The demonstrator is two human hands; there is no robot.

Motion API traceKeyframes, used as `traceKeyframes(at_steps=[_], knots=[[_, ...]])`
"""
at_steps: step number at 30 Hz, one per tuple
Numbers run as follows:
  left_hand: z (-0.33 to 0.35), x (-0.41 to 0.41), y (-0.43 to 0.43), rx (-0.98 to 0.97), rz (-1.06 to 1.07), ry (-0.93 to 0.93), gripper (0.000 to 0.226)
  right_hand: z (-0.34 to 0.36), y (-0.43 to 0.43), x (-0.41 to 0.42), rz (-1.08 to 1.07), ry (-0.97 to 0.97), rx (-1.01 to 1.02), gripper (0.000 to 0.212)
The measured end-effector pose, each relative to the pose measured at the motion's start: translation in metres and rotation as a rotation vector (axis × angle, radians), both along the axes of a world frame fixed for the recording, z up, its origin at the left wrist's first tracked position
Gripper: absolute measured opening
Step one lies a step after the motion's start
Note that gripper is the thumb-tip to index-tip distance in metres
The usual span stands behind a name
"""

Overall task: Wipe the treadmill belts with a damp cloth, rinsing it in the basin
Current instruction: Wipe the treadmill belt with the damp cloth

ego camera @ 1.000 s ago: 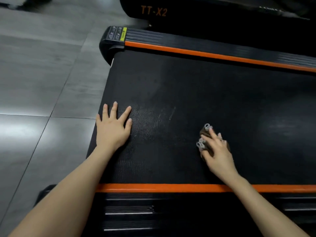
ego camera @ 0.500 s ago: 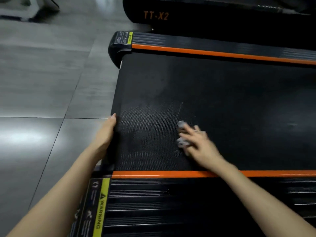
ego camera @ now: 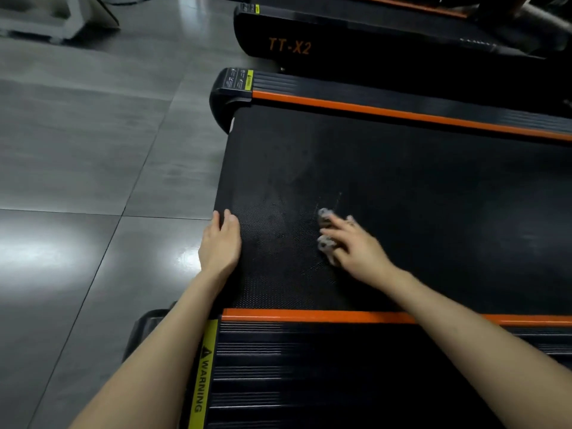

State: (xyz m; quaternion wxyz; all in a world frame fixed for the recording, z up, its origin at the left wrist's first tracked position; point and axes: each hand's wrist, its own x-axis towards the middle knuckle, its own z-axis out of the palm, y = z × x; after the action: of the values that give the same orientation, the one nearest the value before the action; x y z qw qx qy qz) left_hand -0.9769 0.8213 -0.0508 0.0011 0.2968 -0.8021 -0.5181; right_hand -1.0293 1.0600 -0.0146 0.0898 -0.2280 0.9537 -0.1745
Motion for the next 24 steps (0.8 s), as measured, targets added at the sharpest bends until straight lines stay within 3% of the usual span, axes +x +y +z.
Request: traceKeyframes(at_steps=[2, 4, 9, 13, 24], knots=[[-0.003, 0.000, 0.002, -0.169, -0.081, -0.027, 0.053, 0.004, 0.028, -0.019, -0.174, 0.038, 0.048, 0.040], [-0.005, -0.002, 0.002, -0.257, -0.103, -0.064, 0.054, 0.001, 0.042, -0.024, -0.184, 0.084, 0.079, 0.040], [-0.003, -0.014, 0.002, -0.277, -0.020, -0.088, 0.053, -0.019, 0.000, 0.019, 0.196, 0.104, -0.112, 0.049], [0.000, -0.022, -0.001, -0.403, -0.067, -0.135, 0.054, -0.031, -0.011, 0.000, 0.308, 0.175, -0.166, 0.045], [0.005, -0.012, -0.014, -0.410, -0.178, -0.101, 0.058, -0.029, -0.115, -0.128, 0.026, 0.202, -0.255, 0.030]])
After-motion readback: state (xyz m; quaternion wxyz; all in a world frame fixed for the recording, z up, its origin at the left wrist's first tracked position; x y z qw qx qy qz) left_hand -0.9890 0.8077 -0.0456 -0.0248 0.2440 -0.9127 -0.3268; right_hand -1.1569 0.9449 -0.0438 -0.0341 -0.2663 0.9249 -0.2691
